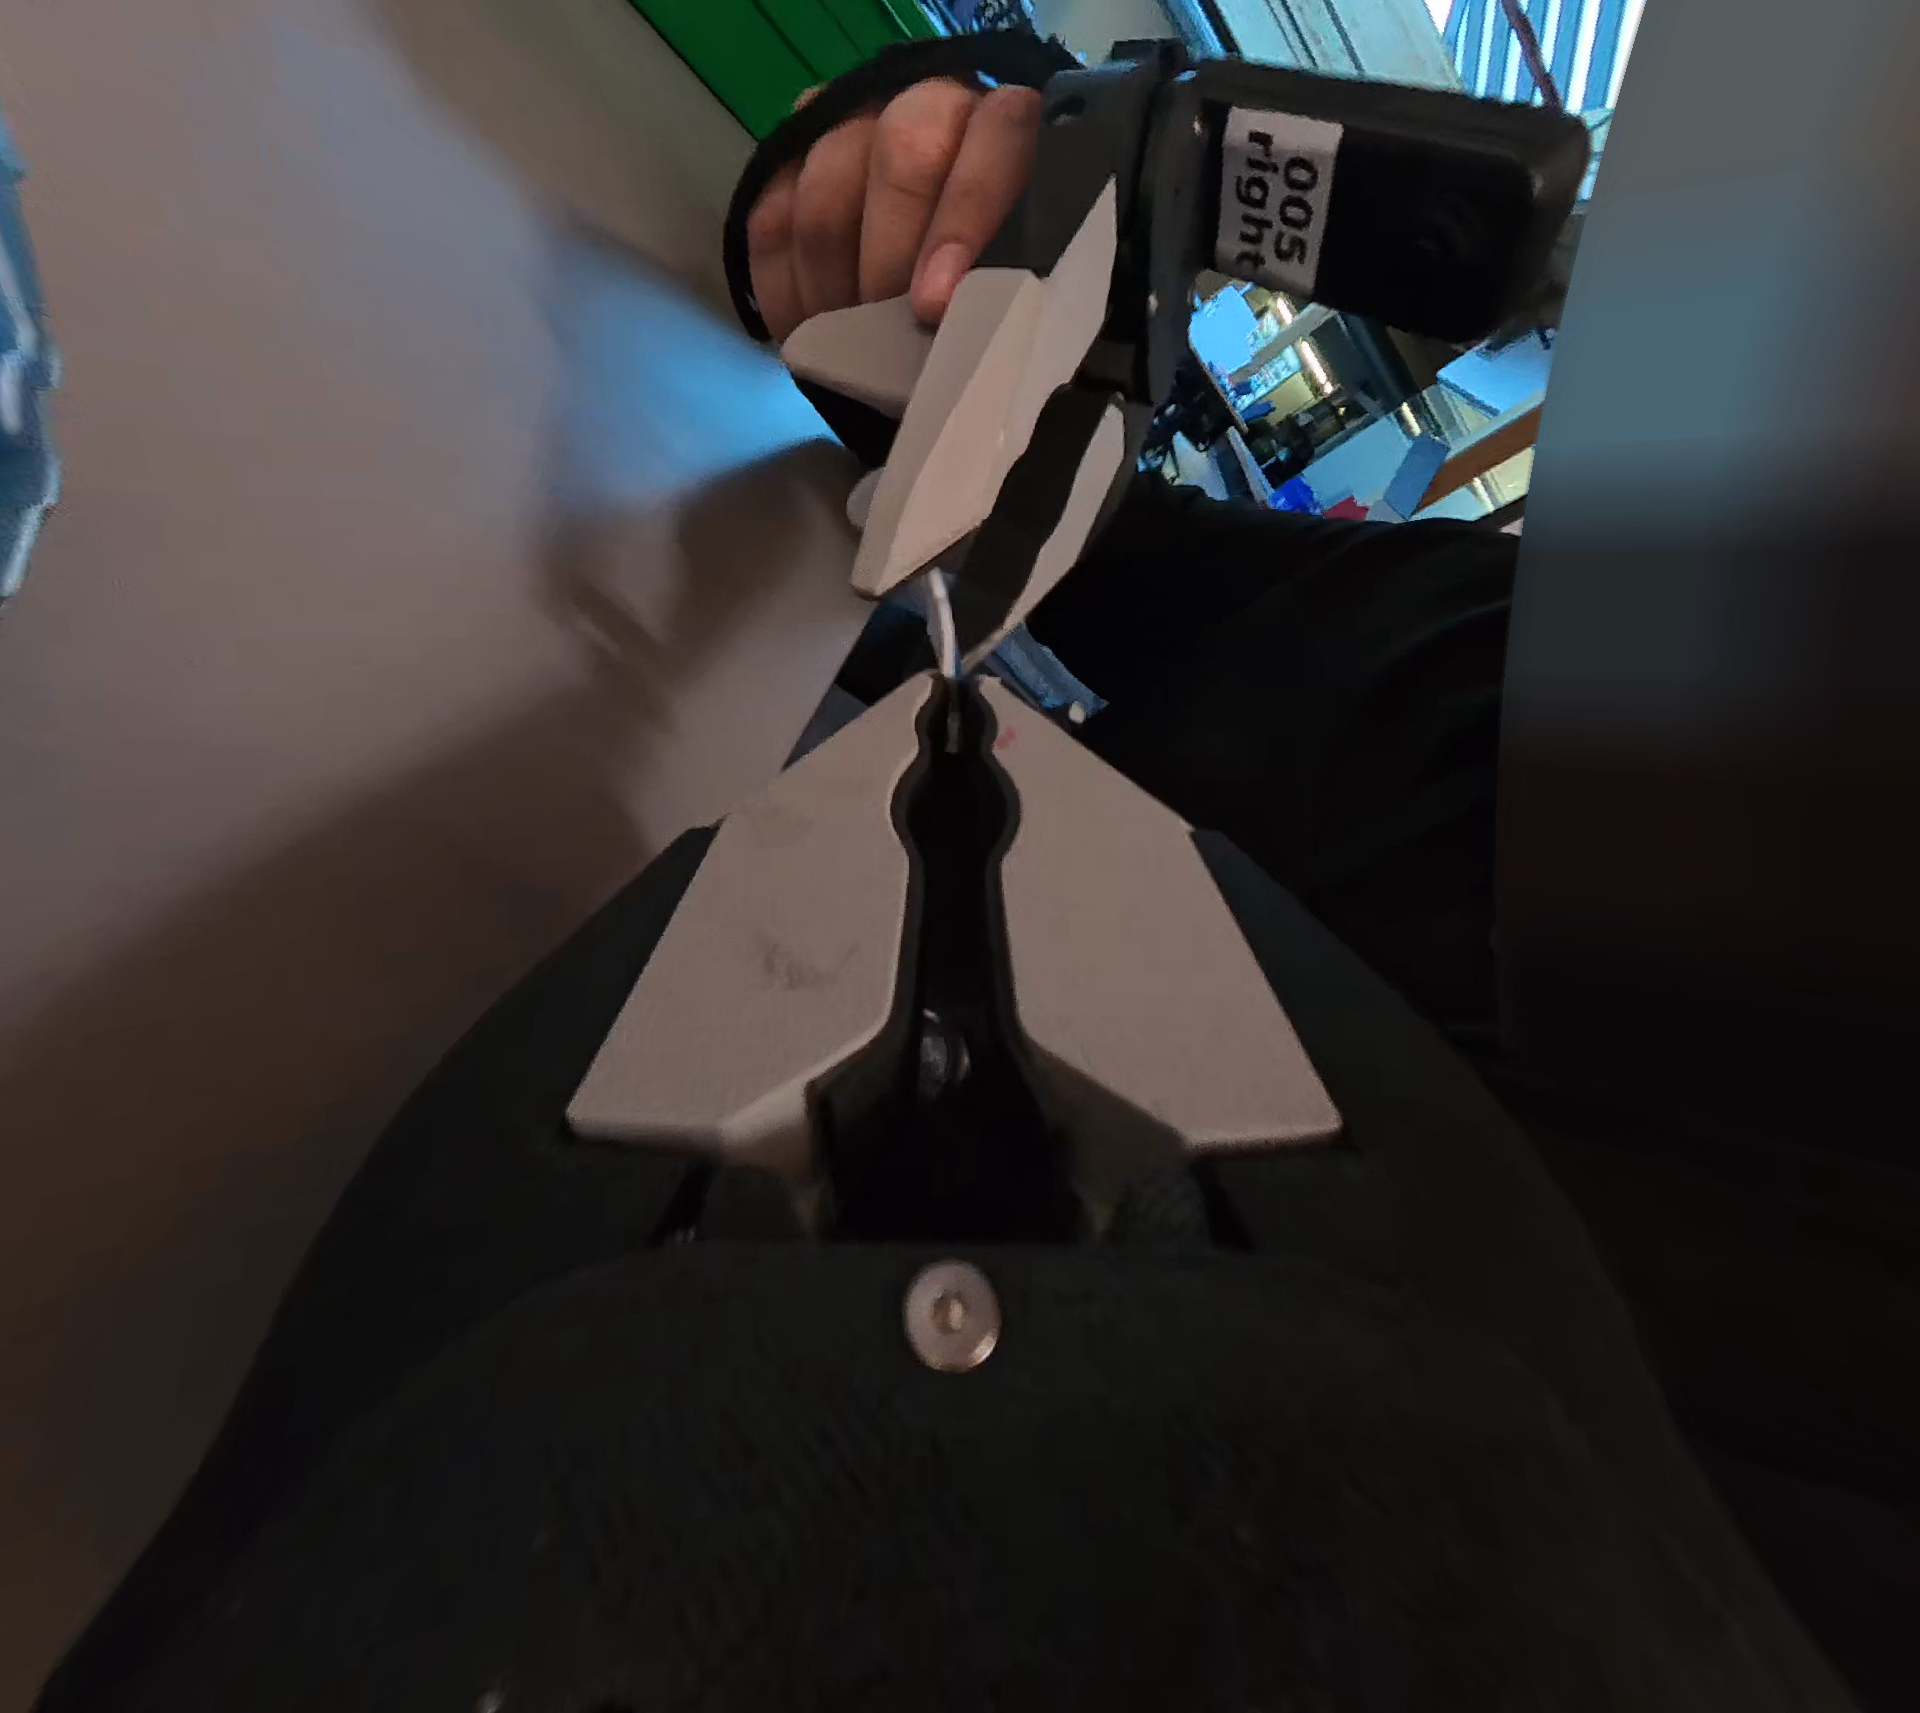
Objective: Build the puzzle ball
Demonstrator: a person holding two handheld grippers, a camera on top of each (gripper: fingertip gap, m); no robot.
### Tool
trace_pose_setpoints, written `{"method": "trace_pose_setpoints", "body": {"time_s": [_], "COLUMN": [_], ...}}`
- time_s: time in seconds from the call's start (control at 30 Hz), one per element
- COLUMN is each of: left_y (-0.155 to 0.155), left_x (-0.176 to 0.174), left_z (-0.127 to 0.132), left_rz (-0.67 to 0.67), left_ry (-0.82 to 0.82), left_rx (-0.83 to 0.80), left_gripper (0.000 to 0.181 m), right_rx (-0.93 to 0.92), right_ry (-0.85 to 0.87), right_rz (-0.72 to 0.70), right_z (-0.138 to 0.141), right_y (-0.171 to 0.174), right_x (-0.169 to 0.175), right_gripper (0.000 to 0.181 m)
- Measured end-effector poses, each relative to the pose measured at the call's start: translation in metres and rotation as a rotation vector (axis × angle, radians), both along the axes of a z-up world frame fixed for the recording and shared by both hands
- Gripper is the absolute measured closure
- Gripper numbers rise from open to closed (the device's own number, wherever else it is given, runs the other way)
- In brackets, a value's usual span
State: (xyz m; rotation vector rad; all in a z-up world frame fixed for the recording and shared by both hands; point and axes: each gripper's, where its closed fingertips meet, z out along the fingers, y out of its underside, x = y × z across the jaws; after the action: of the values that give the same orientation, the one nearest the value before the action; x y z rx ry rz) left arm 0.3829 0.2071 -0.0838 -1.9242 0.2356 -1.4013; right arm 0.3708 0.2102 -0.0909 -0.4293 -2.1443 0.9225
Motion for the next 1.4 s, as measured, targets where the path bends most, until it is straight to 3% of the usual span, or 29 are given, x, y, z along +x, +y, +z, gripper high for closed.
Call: {"method": "trace_pose_setpoints", "body": {"time_s": [0.17, 0.37, 0.47, 0.53, 0.67, 0.77, 0.97, 1.03, 1.07, 1.1, 1.27, 1.4], "left_y": [-0.001, -0.003, -0.014, -0.028, -0.038, -0.038, -0.022, -0.016, -0.02, -0.021, 0.007, 0.029], "left_x": [0.004, -0.002, -0.014, -0.034, -0.103, -0.143, -0.195, -0.202, -0.193, -0.19, -0.226, -0.225], "left_z": [-0.002, 0.004, -0.003, -0.006, -0.013, -0.014, -0.034, -0.039, -0.035, -0.029, 0.003, -0.007], "left_rz": [-0.002, 0.037, 0.045, 0.062, 0.24, 0.327, 0.33, 0.305, 0.209, 0.168, 0.28, 0.207], "left_ry": [-0.024, -0.011, 0.085, 0.185, 0.407, 0.421, 0.48, 0.461, 0.402, 0.373, 0.491, 0.532], "left_rx": [-0.007, 0.027, 0.029, 0.053, 0.12, 0.179, 0.296, 0.253, 0.235, 0.244, 0.469, 0.459], "left_gripper": [0.181, 0.179, 0.151, 0.149, 0.142, 0.139, 0.124, 0.116, 0.107, 0.111, 0.109, 0.098], "right_rx": [0.085, 0.009, -0.046, -0.065, -0.082, -0.153, -0.253, -0.321, -0.361, -0.399, -0.547, -0.533], "right_ry": [0.042, 0.043, 0.021, -0.016, -0.131, -0.217, -0.344, -0.352, -0.357, -0.361, -0.336, -0.412], "right_rz": [0.002, -0.001, -0.025, -0.065, -0.21, -0.254, -0.28, -0.288, -0.287, -0.29, -0.345, -0.386], "right_z": [-0.002, 0.005, 0.005, 0.0, -0.029, -0.04, -0.048, -0.042, -0.039, -0.036, -0.026, -0.04], "right_y": [-0.004, -0.005, 0.005, 0.022, 0.075, 0.097, 0.117, 0.122, 0.124, 0.126, 0.145, 0.152], "right_x": [-0.001, -0.004, -0.006, -0.008, -0.015, -0.019, -0.038, -0.047, -0.05, -0.052, -0.056, -0.05], "right_gripper": [0.158, 0.158, 0.158, 0.158, 0.158, 0.158, 0.158, 0.158, 0.158, 0.158, 0.158, 0.158]}}
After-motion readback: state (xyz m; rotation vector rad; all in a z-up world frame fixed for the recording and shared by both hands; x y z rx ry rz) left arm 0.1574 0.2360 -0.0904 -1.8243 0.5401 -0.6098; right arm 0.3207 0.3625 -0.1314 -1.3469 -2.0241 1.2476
